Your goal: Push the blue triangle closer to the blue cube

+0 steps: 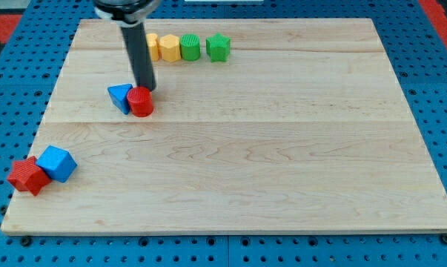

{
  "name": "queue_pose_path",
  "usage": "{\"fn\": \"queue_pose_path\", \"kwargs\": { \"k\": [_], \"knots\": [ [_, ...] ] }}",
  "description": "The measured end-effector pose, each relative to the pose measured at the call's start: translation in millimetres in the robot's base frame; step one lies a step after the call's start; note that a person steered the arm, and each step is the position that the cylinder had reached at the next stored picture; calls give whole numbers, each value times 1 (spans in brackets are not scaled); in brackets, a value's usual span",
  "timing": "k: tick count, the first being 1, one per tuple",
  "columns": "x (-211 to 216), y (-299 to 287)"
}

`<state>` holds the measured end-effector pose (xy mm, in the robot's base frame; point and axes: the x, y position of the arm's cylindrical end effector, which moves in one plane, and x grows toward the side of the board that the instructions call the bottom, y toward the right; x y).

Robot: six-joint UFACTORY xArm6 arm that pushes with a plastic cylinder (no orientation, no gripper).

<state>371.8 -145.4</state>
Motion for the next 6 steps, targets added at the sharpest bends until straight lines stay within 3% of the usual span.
{"fn": "queue_pose_path", "kwargs": {
  "k": [2,6],
  "knots": [
    [5,-48],
    [73,-33]
  ]
}}
